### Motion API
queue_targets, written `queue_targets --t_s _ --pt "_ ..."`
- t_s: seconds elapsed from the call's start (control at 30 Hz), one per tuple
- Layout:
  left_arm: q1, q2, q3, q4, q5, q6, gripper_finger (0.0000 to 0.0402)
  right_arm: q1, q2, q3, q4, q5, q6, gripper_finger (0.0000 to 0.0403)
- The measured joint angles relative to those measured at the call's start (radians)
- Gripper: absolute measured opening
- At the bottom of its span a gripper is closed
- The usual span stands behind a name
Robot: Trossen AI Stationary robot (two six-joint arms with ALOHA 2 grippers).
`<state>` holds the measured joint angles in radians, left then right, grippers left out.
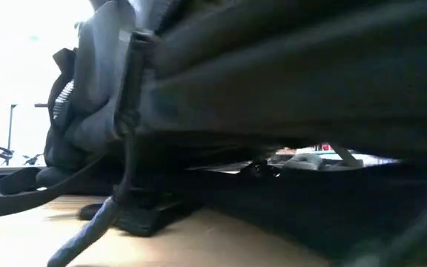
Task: Unpack backpack
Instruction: Remove the blue zipper pouch from the backpack
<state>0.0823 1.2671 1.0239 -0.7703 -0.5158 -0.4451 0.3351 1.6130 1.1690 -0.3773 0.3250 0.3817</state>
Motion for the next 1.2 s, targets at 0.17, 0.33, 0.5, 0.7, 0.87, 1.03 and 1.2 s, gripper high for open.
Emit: queue_targets --t_s 0.17,0.33,0.5,0.7,0.87,1.03,1.2 --pt "0.019 -0.053 -0.113 0.026 0.011 -0.046 0.0008 -0.001 -0.017 0.052 -0.131 -0.163 0.013 0.0" --pt "0.021 -0.087 -0.162 0.043 0.007 -0.064 0.0008 0.001 -0.016 0.091 -0.188 -0.224 0.01 0.0" --pt "0.022 -0.096 -0.184 0.037 -0.006 -0.066 0.0008 0.026 -0.016 0.14 -0.195 -0.223 -0.051 0.0" --pt "0.035 -0.107 -0.187 0.02 -0.054 -0.062 0.0008 0.101 -0.024 0.194 -0.232 -0.299 -0.141 0.0" --pt "0.061 -0.119 -0.187 0.004 -0.084 -0.067 0.0008 0.157 -0.024 0.213 -0.268 -0.273 -0.148 0.0" --pt "0.06 -0.115 -0.187 0.03 -0.063 -0.084 0.0008 0.184 -0.011 0.211 -0.264 -0.044 -0.137 0.0001" --pt "0.06 -0.106 -0.19 0.035 -0.05 -0.088 0.0008 0.178 0.049 0.21 -0.24 0.05 -0.116 0.0031"
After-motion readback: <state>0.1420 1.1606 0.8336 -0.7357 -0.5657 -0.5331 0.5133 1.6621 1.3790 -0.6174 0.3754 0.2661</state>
